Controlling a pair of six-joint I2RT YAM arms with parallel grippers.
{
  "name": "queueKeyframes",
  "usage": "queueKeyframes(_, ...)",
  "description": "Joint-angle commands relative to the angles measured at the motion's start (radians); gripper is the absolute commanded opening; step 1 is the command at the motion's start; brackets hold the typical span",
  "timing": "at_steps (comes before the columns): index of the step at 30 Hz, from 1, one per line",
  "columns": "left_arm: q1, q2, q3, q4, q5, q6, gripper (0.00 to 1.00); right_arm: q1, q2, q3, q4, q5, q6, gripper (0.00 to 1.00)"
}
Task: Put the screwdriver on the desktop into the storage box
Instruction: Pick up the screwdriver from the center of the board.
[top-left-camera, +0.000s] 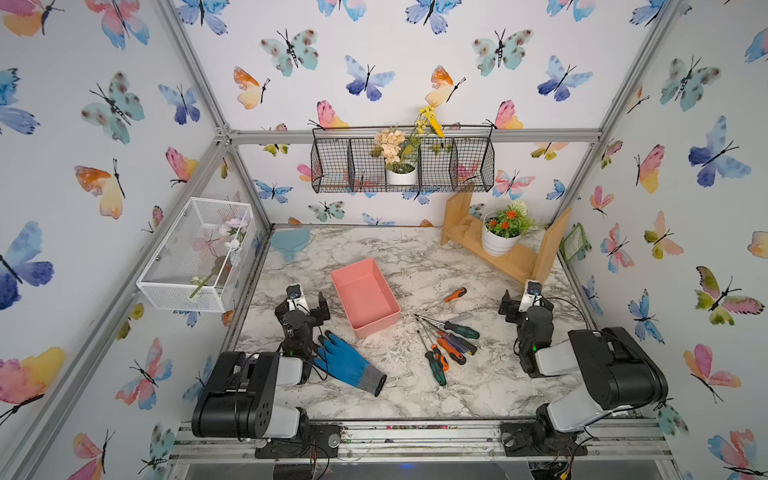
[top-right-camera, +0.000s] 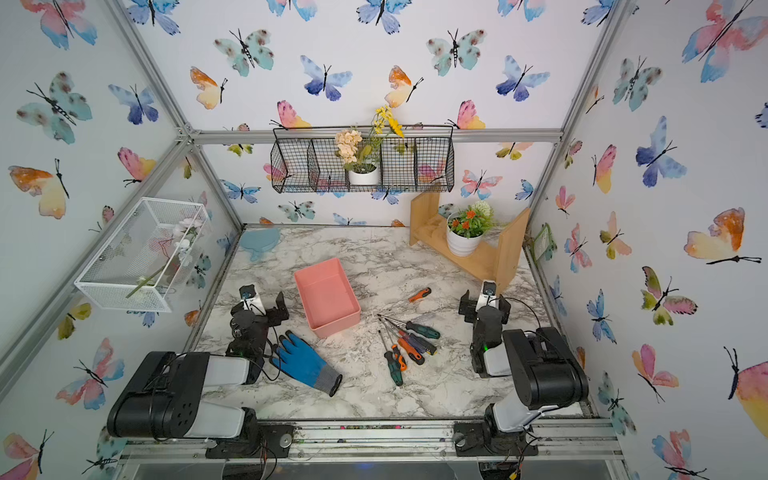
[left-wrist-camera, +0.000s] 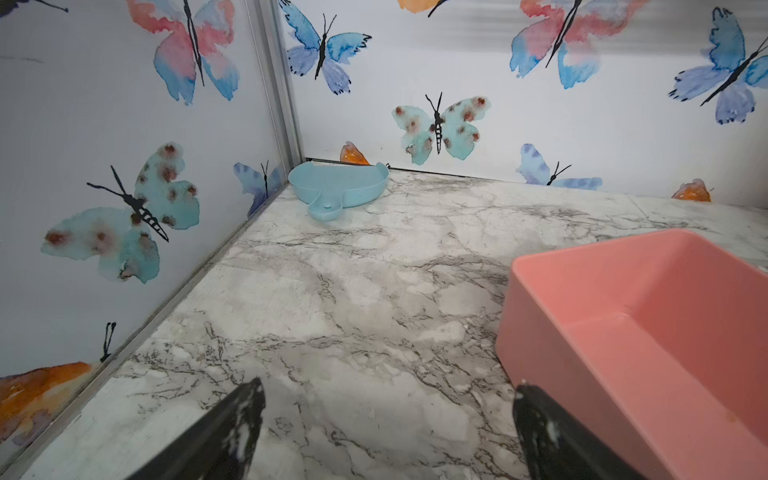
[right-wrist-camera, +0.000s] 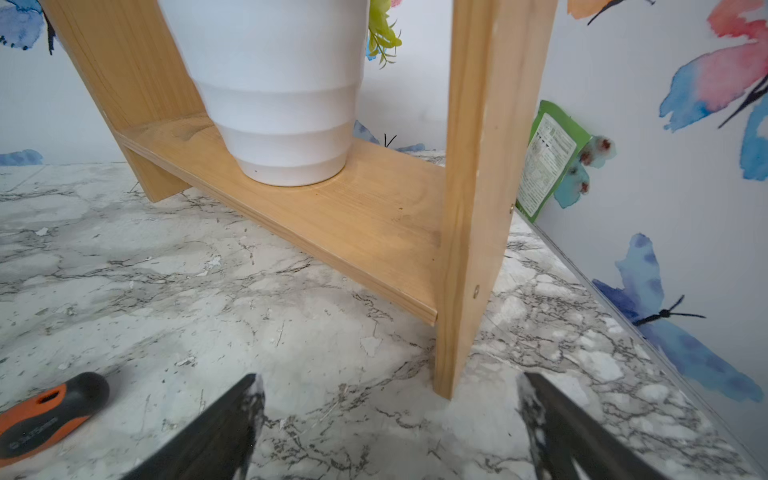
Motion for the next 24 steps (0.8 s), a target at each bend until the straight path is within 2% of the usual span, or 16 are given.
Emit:
queueKeyframes(1,0.001,-0.016,-0.005,0.0,0.027,0.003,0.99,-0.002,-0.009,0.014,0.005,-0.012,0.009,0.98)
queueKeyframes(15,0.005,-0.018,-0.006,0.001,0.03,0.002,0.99,-0.002,-0.011,0.01,0.008,-0.012,0.008,0.98)
queueKeyframes(17,0.004,-0.029,-0.012,0.008,0.03,0.002,0.99,-0.002,-0.027,-0.009,0.071,-0.04,-0.023,0.98)
queueKeyframes(19,0.004,-0.079,0.004,-0.061,0.026,0.002,0.99,-0.002,-0.125,0.021,-0.081,-0.161,-0.073,0.98)
queueKeyframes(21,0.004,-0.151,0.053,-0.202,-0.002,-0.013,0.99,0.0,-0.23,0.1,-0.327,-0.244,-0.084,0.99)
queueKeyframes(24,0.003,-0.225,0.139,-0.403,-0.069,-0.079,0.99,0.0,-0.3,0.278,-0.651,-0.184,0.145,0.98)
